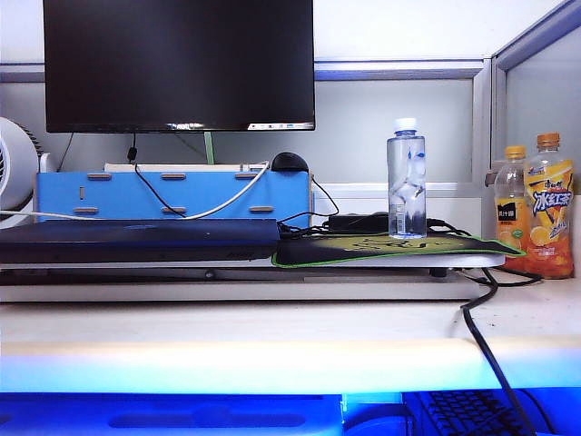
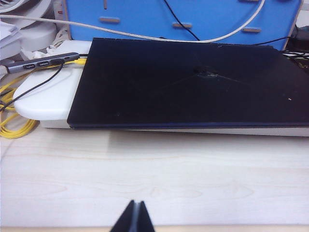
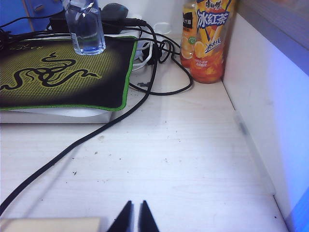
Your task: Pick up the mineral water bottle and place it on the laptop.
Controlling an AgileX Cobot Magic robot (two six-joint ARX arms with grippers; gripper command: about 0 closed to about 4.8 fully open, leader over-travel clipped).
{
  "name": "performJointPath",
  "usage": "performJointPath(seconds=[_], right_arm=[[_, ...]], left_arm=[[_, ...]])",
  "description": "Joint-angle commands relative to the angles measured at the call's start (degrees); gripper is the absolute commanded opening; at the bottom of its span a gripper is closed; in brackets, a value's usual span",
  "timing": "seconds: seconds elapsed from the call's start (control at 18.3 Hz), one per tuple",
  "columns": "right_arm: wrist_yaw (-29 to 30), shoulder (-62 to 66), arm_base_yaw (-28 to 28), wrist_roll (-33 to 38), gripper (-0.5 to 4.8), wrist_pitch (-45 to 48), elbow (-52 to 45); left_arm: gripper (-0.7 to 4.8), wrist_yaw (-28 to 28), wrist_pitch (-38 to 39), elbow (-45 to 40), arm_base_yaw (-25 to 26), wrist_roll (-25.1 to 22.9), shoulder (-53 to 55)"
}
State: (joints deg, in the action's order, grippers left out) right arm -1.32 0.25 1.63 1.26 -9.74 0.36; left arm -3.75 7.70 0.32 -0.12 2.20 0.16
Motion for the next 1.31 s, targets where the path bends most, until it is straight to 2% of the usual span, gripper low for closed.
performJointPath(seconds=[0.05, 0.44, 0.6, 0.71, 0.88, 1.09, 1.31], right_arm=[[0.0, 0.0, 0.1, 0.2, 0.35, 1.0, -0.1], [0.1, 0.0, 0.1, 0.2, 0.35, 1.2, -0.1], [0.7, 0.0, 0.2, 3.1, 0.35, 6.6, 0.2], [3.4, 0.1, 0.6, 5.7, 0.30, 8.0, 2.7], [4.8, 2.1, 0.6, 7.3, 0.31, 3.7, 11.1], [9.6, 17.8, 0.5, 7.1, 0.31, -2.5, 25.1], [21.1, 39.0, 0.5, 4.5, 0.31, -2.1, 36.3]], left_arm=[[-0.02, -0.1, -0.5, 0.1, 0.0, 0.0, -0.1], [-0.02, -0.1, -0.5, 0.1, 0.0, 0.0, -0.1], [-0.02, -0.1, -0.5, 0.1, 0.0, 0.0, -0.1], [-0.02, -0.1, -0.5, 0.1, 0.0, 0.0, -0.1], [-0.02, -0.1, -0.5, 0.1, 0.0, 0.0, -0.1], [-0.02, -0.1, -0.4, 0.1, 0.0, 0.0, -0.1], [-0.02, -0.1, -0.5, 0.1, 0.0, 0.0, -0.1]])
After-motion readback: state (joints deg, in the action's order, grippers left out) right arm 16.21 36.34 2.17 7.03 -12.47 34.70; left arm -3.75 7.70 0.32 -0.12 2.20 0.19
